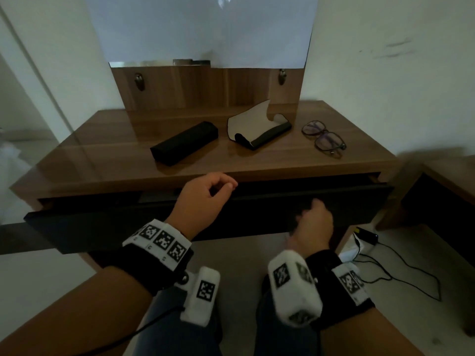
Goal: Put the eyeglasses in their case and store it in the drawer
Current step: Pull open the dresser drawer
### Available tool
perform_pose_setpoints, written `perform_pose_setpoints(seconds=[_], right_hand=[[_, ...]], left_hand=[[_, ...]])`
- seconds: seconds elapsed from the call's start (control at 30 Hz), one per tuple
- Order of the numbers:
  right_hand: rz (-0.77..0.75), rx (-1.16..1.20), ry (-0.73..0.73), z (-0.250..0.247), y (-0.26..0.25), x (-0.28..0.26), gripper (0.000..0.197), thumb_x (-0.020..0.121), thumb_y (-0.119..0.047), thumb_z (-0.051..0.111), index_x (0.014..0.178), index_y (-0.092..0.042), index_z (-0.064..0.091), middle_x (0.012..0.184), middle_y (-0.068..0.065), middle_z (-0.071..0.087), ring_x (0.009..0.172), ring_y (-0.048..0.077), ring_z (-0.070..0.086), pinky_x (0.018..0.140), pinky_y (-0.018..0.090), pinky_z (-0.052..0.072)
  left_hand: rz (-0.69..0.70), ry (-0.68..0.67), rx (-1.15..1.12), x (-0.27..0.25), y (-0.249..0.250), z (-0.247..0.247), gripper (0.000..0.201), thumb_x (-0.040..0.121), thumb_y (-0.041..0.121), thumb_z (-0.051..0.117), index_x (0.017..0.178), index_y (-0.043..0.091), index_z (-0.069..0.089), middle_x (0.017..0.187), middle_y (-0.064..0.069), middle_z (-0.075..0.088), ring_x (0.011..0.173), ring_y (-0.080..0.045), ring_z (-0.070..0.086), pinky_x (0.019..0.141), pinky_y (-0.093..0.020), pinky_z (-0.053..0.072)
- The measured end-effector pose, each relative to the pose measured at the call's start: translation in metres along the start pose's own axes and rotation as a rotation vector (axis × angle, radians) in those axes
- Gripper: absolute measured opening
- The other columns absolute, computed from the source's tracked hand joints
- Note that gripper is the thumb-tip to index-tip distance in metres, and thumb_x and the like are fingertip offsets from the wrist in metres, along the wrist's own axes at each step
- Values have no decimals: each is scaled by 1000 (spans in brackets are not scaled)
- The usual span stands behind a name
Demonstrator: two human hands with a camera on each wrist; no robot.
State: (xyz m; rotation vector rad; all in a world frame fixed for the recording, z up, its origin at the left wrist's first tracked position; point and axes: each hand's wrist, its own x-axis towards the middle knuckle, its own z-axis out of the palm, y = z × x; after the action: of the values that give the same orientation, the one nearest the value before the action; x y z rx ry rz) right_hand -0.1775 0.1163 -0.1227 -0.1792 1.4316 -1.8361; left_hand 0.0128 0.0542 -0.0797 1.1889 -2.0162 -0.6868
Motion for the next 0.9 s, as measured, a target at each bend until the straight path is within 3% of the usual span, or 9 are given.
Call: perform_pose_setpoints(seconds=[0.07, 0.17, 0.27, 0.33, 0.43, 0.5, 0.63, 0.77, 0.9], right_hand=[[-161, -71, -86, 10, -20, -15, 15, 97, -25, 47, 94, -16, 57, 76, -2, 52, 67, 10, 49, 65, 25, 41], [-320, -328, -256, 28, -38, -30, 16, 95, -27, 51, 93, -15, 62, 80, -5, 58, 74, 8, 54, 63, 23, 42], [-313, -613, -355, 35, -35, -25, 22, 94, -36, 49, 96, -20, 65, 87, -6, 62, 94, 18, 60, 82, 34, 50], [-344, -851, -399, 37, -35, -21, 20, 92, -41, 48, 91, -28, 64, 89, -8, 63, 103, 22, 61, 102, 46, 43], [-331, -1129, -502, 38, -36, -19, 26, 93, -38, 50, 87, -22, 69, 90, 2, 69, 101, 26, 63, 110, 54, 34], [-341, -1220, -532, 36, -39, -21, 25, 92, -37, 54, 88, -18, 71, 88, 2, 69, 102, 27, 63, 108, 52, 37], [-357, -1345, -562, 30, -46, -27, 20, 85, -42, 65, 89, -24, 72, 95, -1, 71, 99, 20, 64, 98, 46, 48], [-352, -1452, -588, 27, -51, -35, 22, 85, -49, 62, 78, -28, 66, 90, -4, 66, 99, 21, 62, 99, 48, 46], [-343, -1519, -641, 24, -60, -48, 38, 94, -44, 53, 104, -11, 70, 102, 8, 67, 97, 23, 61, 85, 34, 48]], left_hand=[[-61, -75, 43, -2, -1, 1, 14, 94, 35, 54, 94, 33, 67, 85, 16, 67, 79, -2, 62, 67, -19, 47], [-148, -152, 116, -1, -2, -1, 32, 96, 43, 47, 109, 24, 68, 98, 10, 67, 92, -8, 61, 79, -27, 47], [-174, -178, 132, -2, -1, -5, 37, 96, 44, 45, 113, 20, 68, 104, 4, 68, 93, -10, 60, 79, -28, 45], [-187, -201, 131, -2, 1, -7, 36, 96, 44, 47, 113, 20, 68, 104, 5, 67, 92, -9, 58, 78, -26, 43], [-211, -219, 113, -4, 5, -10, 30, 94, 41, 51, 111, 22, 69, 100, 10, 64, 88, -5, 56, 76, -24, 42], [-215, -230, 107, -7, 6, -11, 28, 94, 40, 53, 109, 23, 70, 97, 10, 64, 85, -2, 57, 71, -22, 42], [-222, -218, 102, -15, 9, -14, 24, 92, 39, 57, 102, 23, 72, 91, 8, 68, 79, 0, 58, 64, -18, 43], [-228, -248, 131, -21, 18, -13, 27, 92, 38, 58, 102, 19, 74, 96, 3, 67, 84, -8, 59, 75, -25, 46], [-276, -306, 179, -27, 26, -13, 31, 92, 41, 56, 103, 18, 74, 83, 4, 66, 71, -6, 57, 63, -23, 46]])
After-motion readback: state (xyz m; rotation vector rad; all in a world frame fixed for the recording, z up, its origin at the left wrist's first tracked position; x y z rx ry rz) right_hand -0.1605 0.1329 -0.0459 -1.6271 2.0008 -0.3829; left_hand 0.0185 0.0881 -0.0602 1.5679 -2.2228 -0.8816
